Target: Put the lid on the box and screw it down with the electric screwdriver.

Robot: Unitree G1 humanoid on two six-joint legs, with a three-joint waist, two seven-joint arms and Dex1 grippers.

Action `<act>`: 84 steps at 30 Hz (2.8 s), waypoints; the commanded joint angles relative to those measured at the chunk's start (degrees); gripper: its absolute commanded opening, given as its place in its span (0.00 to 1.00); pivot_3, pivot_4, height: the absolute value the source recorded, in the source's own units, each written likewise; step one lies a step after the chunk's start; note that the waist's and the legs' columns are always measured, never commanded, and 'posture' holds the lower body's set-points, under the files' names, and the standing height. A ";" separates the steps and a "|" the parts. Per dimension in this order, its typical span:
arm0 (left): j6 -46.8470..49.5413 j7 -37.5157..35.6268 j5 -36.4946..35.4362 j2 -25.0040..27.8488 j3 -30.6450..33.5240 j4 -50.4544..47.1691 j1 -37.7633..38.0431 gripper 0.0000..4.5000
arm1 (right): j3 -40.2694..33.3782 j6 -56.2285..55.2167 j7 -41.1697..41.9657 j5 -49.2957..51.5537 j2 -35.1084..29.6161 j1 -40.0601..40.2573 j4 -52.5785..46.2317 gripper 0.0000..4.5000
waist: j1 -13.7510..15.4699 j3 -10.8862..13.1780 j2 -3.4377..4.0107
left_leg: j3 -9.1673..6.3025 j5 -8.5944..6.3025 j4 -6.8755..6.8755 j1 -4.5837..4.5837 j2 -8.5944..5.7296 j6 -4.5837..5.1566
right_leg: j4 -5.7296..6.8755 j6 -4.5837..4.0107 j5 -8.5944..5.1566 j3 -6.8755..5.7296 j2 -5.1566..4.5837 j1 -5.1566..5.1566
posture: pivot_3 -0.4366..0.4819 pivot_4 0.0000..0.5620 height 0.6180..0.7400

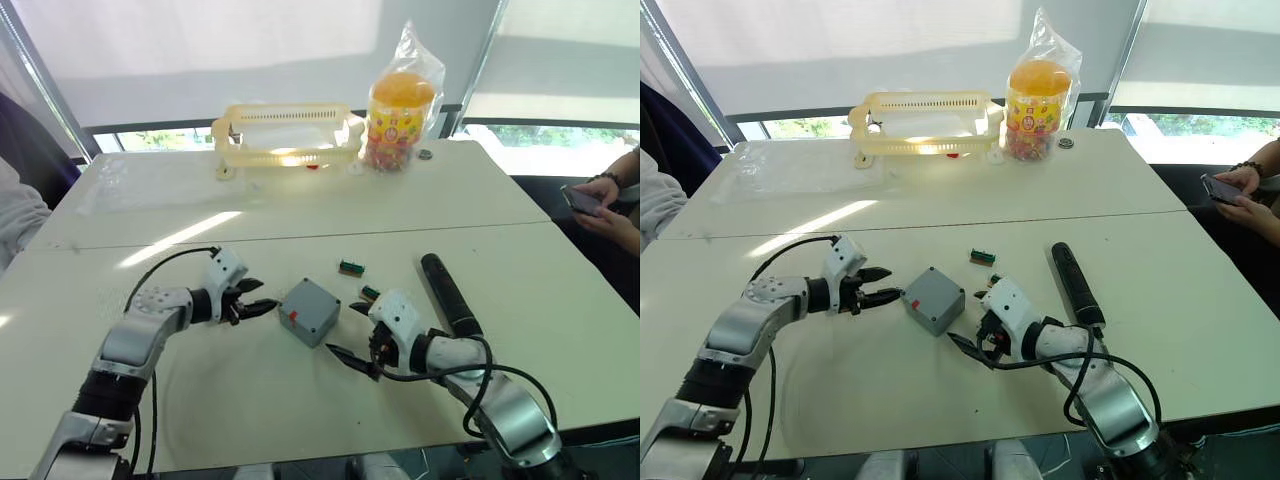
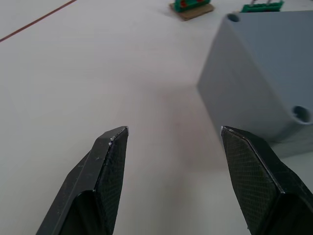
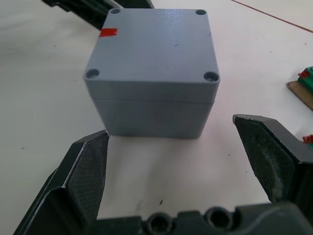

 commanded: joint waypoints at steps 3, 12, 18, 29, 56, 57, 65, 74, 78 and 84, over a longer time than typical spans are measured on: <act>2.49 -1.22 -2.11 1.14 -0.62 -7.69 3.28 0.68 | 1.61 -4.15 0.05 -2.13 0.27 -2.74 2.58 0.98 | 0.03 0.01 0.01 | 0.00 0.00 -0.01 0.00 0.00 0.00 | -0.01 0.00 0.00 0.00 0.00 0.00 | 0.48 0.27 1.00; 7.89 -4.21 -6.40 4.08 -0.45 -16.70 7.56 0.68 | -1.09 -4.23 3.40 0.41 -0.72 -4.01 3.74 0.98 | -0.03 0.03 0.03 | 0.02 0.00 -0.03 -0.01 0.01 0.00 | -0.05 -0.01 -0.01 0.02 -0.01 -0.02 | 0.48 0.27 1.00; 9.26 -3.86 -7.35 4.15 -0.84 -18.99 8.75 0.68 | -2.82 -3.35 6.82 2.84 -1.48 -3.90 3.15 0.98 | -0.05 0.04 0.04 | 0.01 0.00 -0.04 -0.01 0.02 0.00 | -0.06 -0.02 -0.02 0.02 0.00 -0.03 | 0.48 0.27 1.00; 5.99 -0.22 -4.88 3.36 0.36 -13.97 6.80 0.68 | -2.62 -0.12 9.70 7.23 -1.11 -2.25 0.23 0.98 | -0.01 0.06 0.07 | 0.02 0.00 -0.04 -0.01 0.02 0.00 | -0.08 -0.03 -0.03 0.03 0.00 -0.04 | 0.48 0.27 1.00; 8.10 -2.45 -7.53 3.54 -0.75 -17.63 8.63 0.68 | -3.41 -3.59 8.77 5.45 -2.52 -3.14 3.64 0.98 | -0.01 0.07 0.07 | 0.04 -0.01 -0.06 -0.03 0.02 -0.01 | -0.16 -0.05 -0.04 0.05 -0.01 -0.05 | 0.48 0.27 1.00; 8.15 -2.47 -7.54 3.54 -0.76 -17.68 8.65 0.68 | -3.56 -3.81 8.89 5.49 -2.66 -3.32 3.95 0.98 | 0.02 0.07 0.07 | 0.04 -0.01 -0.06 -0.04 0.02 -0.01 | -0.16 -0.05 -0.04 0.05 -0.01 -0.05 | 0.48 0.27 1.00; 7.97 -2.58 -7.21 3.40 -0.83 -17.37 8.43 0.68 | -4.38 -5.31 9.88 5.58 -3.82 -4.03 5.10 0.98 | -0.03 0.09 0.09 | 0.05 -0.01 -0.07 -0.04 0.02 -0.01 | -0.17 -0.06 -0.04 0.06 -0.01 -0.06 | 0.48 0.27 1.00; 8.96 -4.09 -8.16 8.11 3.84 -17.74 8.52 0.68 | -8.52 -3.82 11.44 8.71 -6.52 -1.95 1.57 0.98 | -0.04 0.12 0.10 | 0.05 -0.01 -0.08 -0.06 0.02 -0.01 | -0.19 -0.06 -0.05 0.07 -0.01 -0.08 | 0.48 0.27 1.00; 12.81 -6.12 -13.47 13.26 10.22 -20.19 8.71 0.68 | -14.08 -2.19 13.71 12.63 -10.36 -0.97 -0.52 0.98 | -0.06 0.28 0.13 | 0.06 -0.01 -0.09 -0.09 0.03 -0.01 | -0.20 -0.07 -0.05 0.07 -0.01 -0.12 | 0.48 0.27 1.00; 19.84 -6.72 -22.68 18.06 16.79 -26.33 7.56 0.68 | -20.46 3.22 12.07 17.17 -13.32 -0.67 -2.47 0.98 | -0.05 0.45 0.17 | 0.08 -0.01 -0.10 -0.12 0.04 -0.01 | -0.33 -0.14 -0.10 0.08 -0.04 -0.10 | 0.48 0.27 1.00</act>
